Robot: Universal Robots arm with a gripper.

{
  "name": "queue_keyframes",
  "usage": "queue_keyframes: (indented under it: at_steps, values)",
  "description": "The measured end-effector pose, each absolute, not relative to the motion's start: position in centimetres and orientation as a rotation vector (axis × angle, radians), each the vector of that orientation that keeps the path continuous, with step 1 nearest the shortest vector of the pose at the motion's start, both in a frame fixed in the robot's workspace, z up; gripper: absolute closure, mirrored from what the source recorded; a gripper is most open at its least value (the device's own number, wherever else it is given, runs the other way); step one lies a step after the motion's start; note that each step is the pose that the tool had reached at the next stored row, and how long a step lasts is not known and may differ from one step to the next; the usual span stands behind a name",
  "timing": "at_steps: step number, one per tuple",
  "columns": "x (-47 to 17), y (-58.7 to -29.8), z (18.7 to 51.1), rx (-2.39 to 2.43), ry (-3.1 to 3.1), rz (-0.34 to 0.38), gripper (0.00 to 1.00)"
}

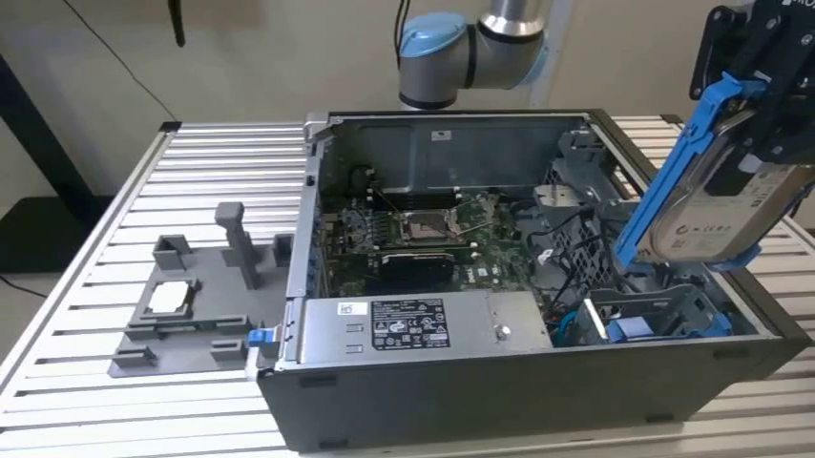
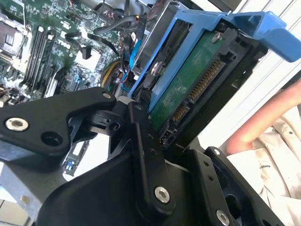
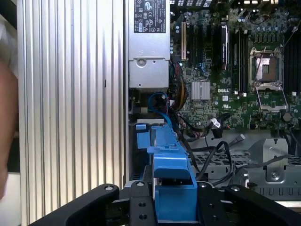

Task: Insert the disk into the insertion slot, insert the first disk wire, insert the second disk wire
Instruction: 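Insert the disk into the insertion slot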

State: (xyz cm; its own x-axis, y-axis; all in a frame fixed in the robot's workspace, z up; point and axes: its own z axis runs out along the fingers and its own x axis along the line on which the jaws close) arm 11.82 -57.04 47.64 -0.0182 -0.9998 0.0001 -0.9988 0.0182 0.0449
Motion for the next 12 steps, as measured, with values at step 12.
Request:
queue_keyframes:
  at_steps: [12]
  values:
    - [11.8, -57.0, 46.3, 2.18, -2.218, -0.05, 0.67]
